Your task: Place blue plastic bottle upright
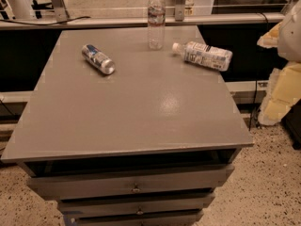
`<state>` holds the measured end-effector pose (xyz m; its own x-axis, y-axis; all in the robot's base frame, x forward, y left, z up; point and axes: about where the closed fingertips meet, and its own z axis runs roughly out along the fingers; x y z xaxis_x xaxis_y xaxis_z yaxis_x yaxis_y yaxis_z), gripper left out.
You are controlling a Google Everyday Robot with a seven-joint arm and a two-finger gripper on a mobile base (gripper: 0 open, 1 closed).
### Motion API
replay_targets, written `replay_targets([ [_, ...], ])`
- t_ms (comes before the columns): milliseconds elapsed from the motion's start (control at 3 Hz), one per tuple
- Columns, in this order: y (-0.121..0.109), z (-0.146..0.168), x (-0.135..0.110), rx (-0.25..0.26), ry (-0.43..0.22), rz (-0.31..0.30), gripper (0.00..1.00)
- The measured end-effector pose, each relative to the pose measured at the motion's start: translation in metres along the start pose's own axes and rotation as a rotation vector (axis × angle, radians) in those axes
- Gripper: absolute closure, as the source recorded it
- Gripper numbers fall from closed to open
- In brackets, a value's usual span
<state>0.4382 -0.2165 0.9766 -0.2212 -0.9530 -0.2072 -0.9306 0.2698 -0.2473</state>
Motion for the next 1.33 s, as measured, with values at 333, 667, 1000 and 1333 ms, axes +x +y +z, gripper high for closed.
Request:
replay_targets([
  [333,0.0,0.0,0.0,0.0,0.0,0.0,0.0],
  [667,-0.009,0.015,-0.013,0.014,-0.039,0.009,0.0],
  [1000,-0.043,0.045,-0.038,0.064,-0.096,0.024,0.0],
  [1333,-0.094,0.075,-0.064,0.124,-0.13,0.046,0.0],
])
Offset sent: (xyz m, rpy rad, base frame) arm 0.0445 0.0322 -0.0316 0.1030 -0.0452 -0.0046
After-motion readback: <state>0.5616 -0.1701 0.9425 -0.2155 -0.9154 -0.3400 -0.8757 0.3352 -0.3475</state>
